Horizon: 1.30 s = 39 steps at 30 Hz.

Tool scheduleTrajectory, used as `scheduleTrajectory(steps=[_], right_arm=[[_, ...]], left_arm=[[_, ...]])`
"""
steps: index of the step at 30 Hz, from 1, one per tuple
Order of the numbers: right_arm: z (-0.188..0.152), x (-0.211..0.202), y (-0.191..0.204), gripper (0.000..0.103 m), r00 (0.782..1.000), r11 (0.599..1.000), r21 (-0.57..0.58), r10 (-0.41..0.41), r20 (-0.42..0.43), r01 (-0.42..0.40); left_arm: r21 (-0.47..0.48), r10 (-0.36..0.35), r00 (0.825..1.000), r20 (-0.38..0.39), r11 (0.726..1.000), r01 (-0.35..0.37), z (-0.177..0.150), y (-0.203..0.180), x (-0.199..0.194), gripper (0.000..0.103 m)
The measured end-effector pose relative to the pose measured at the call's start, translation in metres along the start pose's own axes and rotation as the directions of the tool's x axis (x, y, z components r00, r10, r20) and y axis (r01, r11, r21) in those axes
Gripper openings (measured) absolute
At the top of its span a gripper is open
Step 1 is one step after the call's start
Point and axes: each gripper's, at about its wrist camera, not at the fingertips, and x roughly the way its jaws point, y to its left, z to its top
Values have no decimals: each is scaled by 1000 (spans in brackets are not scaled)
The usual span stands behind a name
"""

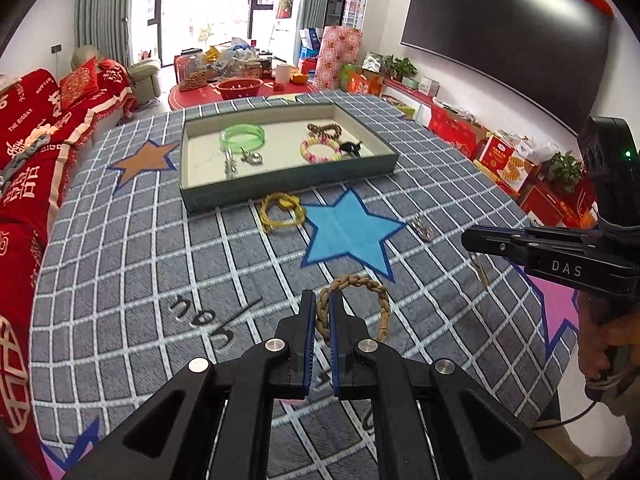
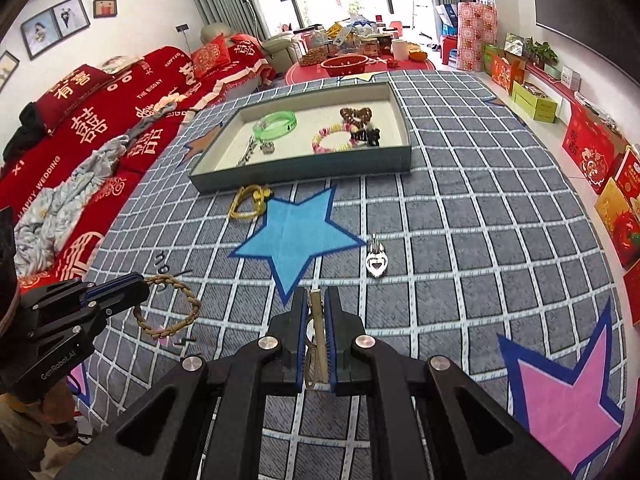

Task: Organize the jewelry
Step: 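Carry both items into the tray and open both tools to release them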

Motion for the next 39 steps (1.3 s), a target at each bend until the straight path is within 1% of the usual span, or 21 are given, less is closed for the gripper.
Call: scheduleTrajectory(steps=[6, 10, 19, 23, 27, 32, 39], right_arm=[[31, 4, 0, 9, 1000, 1000, -6, 11, 20, -11], [57, 10, 0, 9, 999, 1000, -5, 29, 30, -29], [120, 38, -8, 9, 994, 992, 70, 101, 30, -103], [144, 56, -11, 9, 993, 989, 87, 114, 19, -115], [164, 80, -12, 9, 994, 990, 92, 111, 4, -111], [176, 109, -12, 9, 995, 990, 98, 102, -22, -100], [181, 148, -18, 9, 995, 991, 113, 77, -66, -70]], left_arm=[[-13, 27, 999, 44, 1000, -27, 29, 13, 0, 20], [-23, 46, 997, 62, 999, -45, 49, 21, 7, 20], [-54, 90, 992, 90, 995, -85, 95, 40, 33, 20], [-77, 108, 990, 86, 992, -101, 113, 51, 51, 20], [-100, 129, 989, 73, 987, -122, 125, 60, 71, 20], [-134, 149, 988, 41, 981, -143, 135, 73, 100, 20], [-128, 175, 985, -6, 976, -174, 137, 79, 133, 20]])
